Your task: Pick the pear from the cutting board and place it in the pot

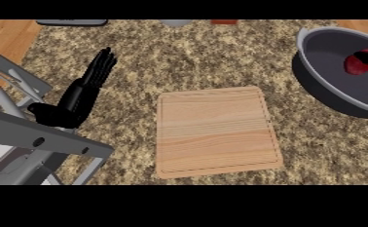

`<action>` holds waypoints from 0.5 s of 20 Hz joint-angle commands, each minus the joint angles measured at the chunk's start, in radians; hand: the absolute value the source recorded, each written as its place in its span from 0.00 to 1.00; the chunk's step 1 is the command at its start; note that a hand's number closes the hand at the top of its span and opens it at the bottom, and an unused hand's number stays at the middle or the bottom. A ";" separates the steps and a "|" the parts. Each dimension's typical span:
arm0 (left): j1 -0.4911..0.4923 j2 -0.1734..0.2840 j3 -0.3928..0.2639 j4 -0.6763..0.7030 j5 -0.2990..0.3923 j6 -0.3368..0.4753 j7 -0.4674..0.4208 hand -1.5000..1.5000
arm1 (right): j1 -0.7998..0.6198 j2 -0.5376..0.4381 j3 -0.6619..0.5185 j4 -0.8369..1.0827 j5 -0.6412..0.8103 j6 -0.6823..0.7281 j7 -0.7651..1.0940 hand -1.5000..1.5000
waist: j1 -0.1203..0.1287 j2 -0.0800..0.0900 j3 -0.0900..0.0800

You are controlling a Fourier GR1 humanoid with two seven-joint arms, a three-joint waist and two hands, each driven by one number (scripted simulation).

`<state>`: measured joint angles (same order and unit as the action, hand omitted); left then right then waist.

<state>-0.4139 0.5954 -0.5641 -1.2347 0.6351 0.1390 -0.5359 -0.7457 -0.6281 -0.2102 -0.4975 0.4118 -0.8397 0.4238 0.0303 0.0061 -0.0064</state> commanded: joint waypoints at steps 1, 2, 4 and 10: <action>0.139 -0.053 0.064 0.035 0.084 0.176 0.073 0.50 | 0.072 0.011 -0.099 -0.079 -0.100 -0.084 -0.122 0.00 | 0.004 -0.012 0.016; 0.120 -0.092 0.052 0.013 0.075 0.207 0.085 0.50 | 0.062 0.002 -0.116 -0.082 -0.115 -0.080 -0.131 0.00 | 0.006 -0.009 0.016; 0.147 -0.091 0.048 0.035 0.058 0.219 0.068 0.50 | 0.100 -0.003 -0.142 -0.113 -0.143 -0.074 -0.178 0.00 | -0.007 -0.011 0.013; 0.171 -0.053 0.077 0.013 0.061 0.199 0.065 0.50 | 0.227 0.028 -0.233 -0.196 -0.246 -0.069 -0.368 0.00 | -0.005 -0.011 0.014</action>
<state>-0.3834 0.6022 -0.5409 -1.2520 0.6293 0.1551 -0.5296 -0.5792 -0.6124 -0.3912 -0.6438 0.2226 -0.9031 0.1600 0.0089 0.0023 -0.0050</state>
